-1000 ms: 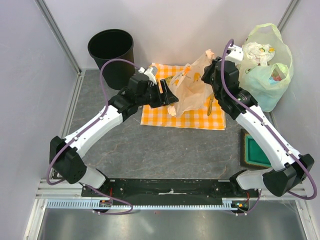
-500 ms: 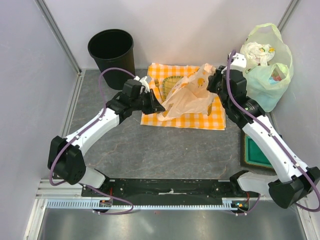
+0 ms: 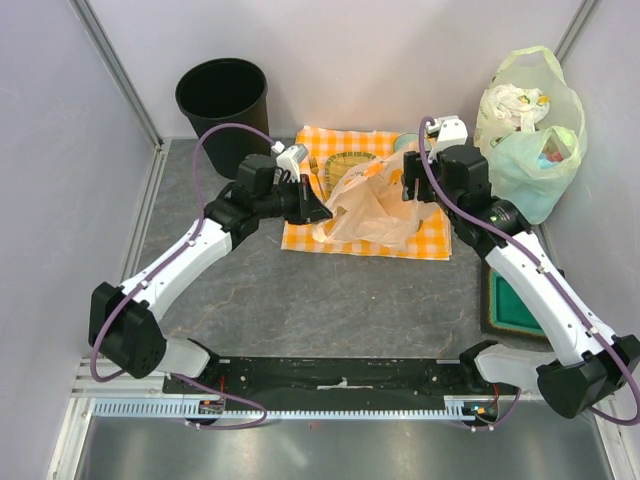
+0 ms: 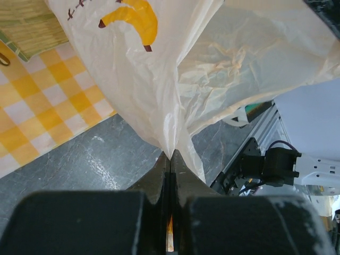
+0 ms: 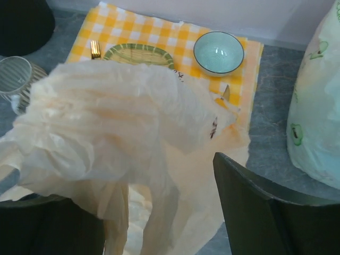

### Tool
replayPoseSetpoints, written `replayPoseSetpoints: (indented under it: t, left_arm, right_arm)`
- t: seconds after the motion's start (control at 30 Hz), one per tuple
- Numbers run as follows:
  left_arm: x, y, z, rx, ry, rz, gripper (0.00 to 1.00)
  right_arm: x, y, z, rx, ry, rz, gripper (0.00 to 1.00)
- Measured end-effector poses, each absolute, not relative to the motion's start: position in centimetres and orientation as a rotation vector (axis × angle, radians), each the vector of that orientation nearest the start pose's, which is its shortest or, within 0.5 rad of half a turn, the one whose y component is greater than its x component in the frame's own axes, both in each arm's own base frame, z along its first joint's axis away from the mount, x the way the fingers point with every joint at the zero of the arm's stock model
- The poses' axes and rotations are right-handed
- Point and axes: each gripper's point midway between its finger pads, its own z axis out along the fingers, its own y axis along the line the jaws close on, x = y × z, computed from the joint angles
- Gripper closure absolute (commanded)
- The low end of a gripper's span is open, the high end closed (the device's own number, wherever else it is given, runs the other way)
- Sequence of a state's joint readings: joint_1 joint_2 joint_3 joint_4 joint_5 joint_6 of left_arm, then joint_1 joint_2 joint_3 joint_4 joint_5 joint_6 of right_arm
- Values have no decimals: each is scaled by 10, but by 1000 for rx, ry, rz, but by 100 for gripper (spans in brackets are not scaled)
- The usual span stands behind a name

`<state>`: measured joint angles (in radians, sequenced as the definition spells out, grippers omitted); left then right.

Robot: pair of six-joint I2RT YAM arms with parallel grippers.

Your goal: Put the trash bags into the trash bin

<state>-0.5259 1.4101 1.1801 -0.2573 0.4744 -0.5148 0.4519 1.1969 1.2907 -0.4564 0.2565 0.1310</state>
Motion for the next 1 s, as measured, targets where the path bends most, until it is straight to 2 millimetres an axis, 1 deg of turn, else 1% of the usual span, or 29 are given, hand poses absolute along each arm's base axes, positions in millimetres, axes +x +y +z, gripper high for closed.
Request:
replayPoseSetpoints:
  t: [0.13, 0.23, 0.3, 0.37, 0.4, 0.43, 0.5, 0.53, 0.6, 0.63, 0.7, 0.8, 0.87, 1.0]
  left_arm:
    - [301, -288, 251, 360, 2137, -1095, 98]
    - [300, -287, 253, 368, 2133, -1090, 98]
    - [300, -286, 254, 371, 2136, -1086, 98]
    - [299, -285, 255, 371, 2141, -1082, 98]
    - [299, -285, 255, 371, 2143, -1079, 98]
    - [300, -285, 256, 371, 2142, -1075, 93]
    - [301, -285, 258, 376, 2134, -1071, 72]
    - [301, -285, 259, 385, 2128, -1066, 52]
    - [300, -284, 258, 417, 2126, -1059, 35]
    - [299, -284, 257, 431, 2134, -1055, 29]
    - [298, -283, 249, 454, 2163, -1041, 26]
    - [293, -280, 229, 471, 2236, -1020, 24]
    - [284, -277, 211, 482, 2293, -1020, 24]
    - [270, -270, 186, 493, 2382, -1006, 25]
  right_arm:
    - [353, 122, 317, -183, 1930, 93, 20]
    - [351, 120, 334, -201, 1906, 86, 31]
    - [350, 120, 353, -205, 1875, 89, 63]
    - [349, 118, 367, -217, 1847, 82, 100]
    - [348, 117, 372, -220, 1840, 80, 100]
    - [346, 117, 373, -226, 1840, 76, 100]
    - [342, 116, 369, -244, 1858, 75, 100]
    - [340, 116, 364, -254, 1874, 77, 100]
    - [334, 119, 355, -271, 1898, 99, 100]
    - [331, 120, 350, -274, 1909, 112, 100]
    - [327, 122, 344, -272, 1923, 138, 100]
    - [324, 125, 339, -256, 1936, 175, 100]
    - [323, 127, 339, -244, 1939, 194, 100]
    - [322, 129, 340, -217, 1937, 221, 100]
